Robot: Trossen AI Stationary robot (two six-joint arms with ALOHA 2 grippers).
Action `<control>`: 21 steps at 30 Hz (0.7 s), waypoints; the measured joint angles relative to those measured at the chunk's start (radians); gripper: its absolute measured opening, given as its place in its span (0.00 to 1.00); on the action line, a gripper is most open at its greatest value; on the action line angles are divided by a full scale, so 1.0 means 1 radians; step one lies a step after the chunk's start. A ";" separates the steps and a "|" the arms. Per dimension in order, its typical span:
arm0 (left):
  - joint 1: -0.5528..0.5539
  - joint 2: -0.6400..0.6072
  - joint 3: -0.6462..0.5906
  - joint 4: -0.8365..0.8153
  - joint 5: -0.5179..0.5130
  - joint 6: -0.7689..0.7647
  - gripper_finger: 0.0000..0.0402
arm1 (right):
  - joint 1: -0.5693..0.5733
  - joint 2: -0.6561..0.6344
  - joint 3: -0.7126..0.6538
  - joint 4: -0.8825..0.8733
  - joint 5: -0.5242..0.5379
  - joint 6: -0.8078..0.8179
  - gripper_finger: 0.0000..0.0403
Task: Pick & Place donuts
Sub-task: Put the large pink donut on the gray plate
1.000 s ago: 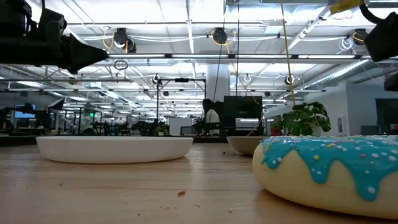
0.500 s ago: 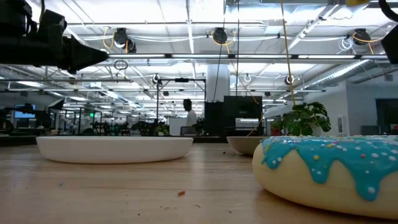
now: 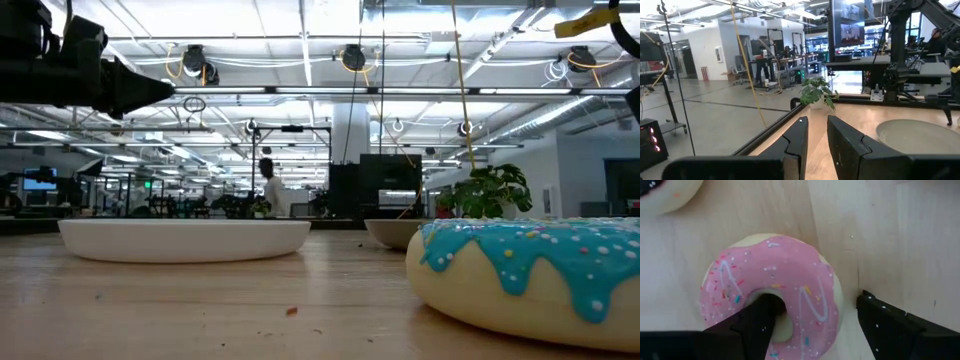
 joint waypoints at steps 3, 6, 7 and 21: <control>0.000 0.000 0.000 -0.001 0.000 0.000 0.19 | 0.000 0.000 -0.002 0.005 0.012 -0.008 0.59; 0.000 0.000 0.000 -0.011 0.000 0.000 0.19 | -0.004 0.000 -0.002 -0.002 0.009 0.012 0.47; 0.000 0.000 0.000 -0.015 0.000 0.000 0.19 | -0.011 0.000 -0.002 -0.008 0.003 0.013 0.42; 0.000 0.000 0.000 -0.014 -0.003 -0.023 0.19 | -0.139 -0.234 0.056 -0.135 -0.122 -0.113 0.06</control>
